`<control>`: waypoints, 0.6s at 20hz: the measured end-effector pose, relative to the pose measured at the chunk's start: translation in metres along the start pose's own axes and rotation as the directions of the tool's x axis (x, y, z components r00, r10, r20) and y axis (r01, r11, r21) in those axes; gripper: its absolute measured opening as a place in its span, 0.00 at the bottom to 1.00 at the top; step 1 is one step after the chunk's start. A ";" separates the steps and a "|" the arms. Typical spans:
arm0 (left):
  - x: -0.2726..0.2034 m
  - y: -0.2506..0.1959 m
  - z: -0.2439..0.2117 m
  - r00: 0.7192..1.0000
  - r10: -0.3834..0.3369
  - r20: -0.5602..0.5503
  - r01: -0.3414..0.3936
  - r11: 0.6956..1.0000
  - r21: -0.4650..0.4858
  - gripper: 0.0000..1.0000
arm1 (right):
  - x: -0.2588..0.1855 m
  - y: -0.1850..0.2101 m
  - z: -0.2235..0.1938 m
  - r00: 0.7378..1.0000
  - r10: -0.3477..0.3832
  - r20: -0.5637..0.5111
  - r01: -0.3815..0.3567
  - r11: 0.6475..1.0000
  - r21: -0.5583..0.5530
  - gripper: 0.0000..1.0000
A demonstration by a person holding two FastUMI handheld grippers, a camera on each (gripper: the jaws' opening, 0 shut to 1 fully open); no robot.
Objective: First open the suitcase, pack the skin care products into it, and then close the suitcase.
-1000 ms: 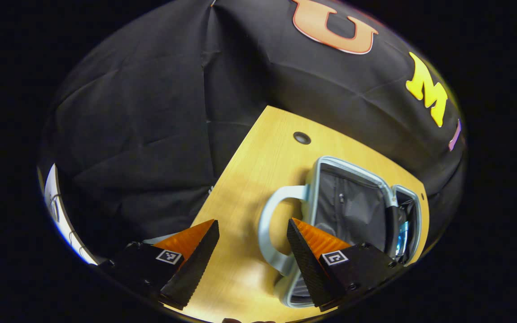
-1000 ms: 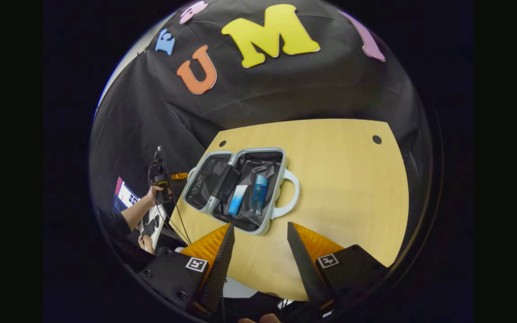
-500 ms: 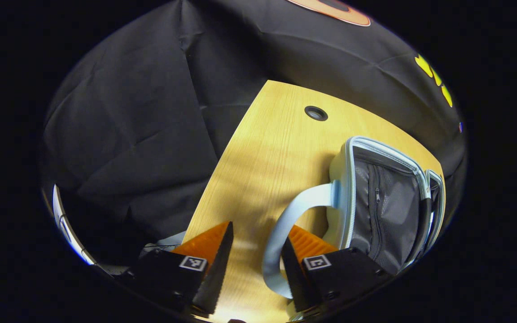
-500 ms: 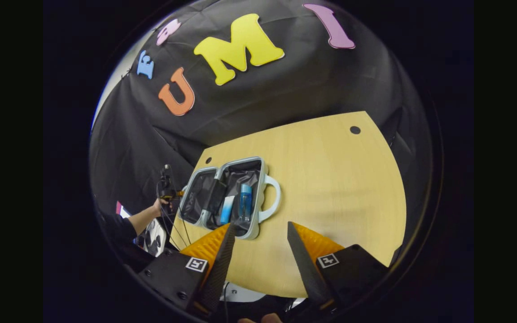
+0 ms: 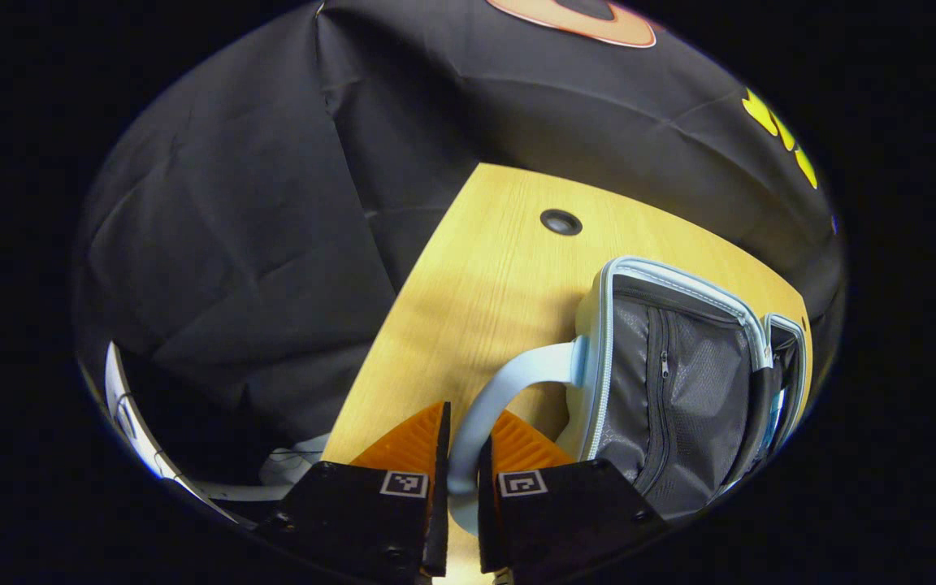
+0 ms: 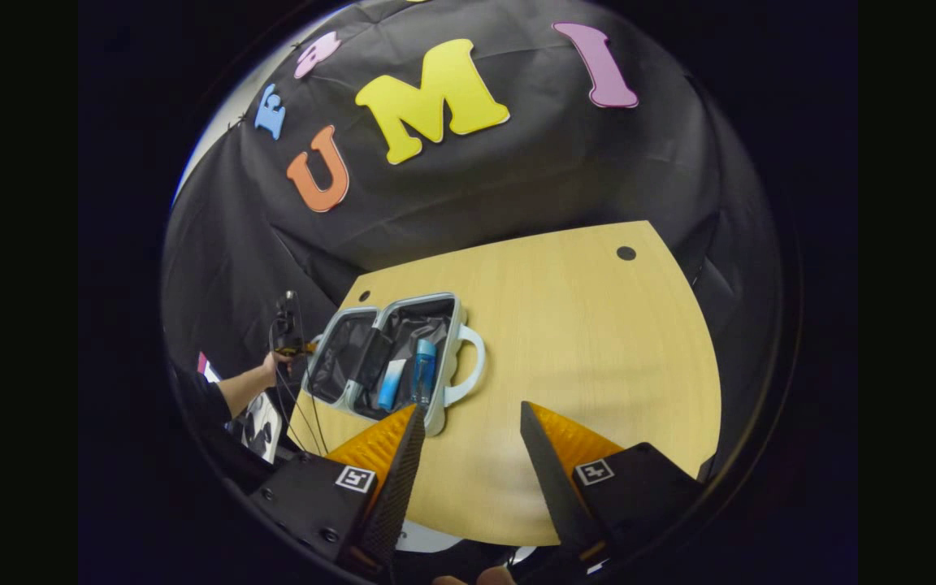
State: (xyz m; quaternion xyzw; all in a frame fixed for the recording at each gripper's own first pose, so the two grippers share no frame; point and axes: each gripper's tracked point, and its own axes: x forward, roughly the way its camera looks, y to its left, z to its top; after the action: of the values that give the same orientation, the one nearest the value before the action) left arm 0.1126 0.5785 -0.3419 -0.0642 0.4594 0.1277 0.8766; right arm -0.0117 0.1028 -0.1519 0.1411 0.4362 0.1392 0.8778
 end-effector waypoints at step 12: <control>-0.207 -0.130 0.092 0.965 0.052 0.255 -0.093 0.984 0.153 0.13 | -0.038 -0.031 -0.005 0.992 0.043 0.121 -0.031 0.995 -0.096 0.71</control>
State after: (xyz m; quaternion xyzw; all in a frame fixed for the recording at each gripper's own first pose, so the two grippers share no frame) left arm 0.1090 0.4405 -0.1203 0.0416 0.3562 0.1287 0.9246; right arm -0.0335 0.0611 -0.1385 0.1160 0.3718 0.1670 0.9058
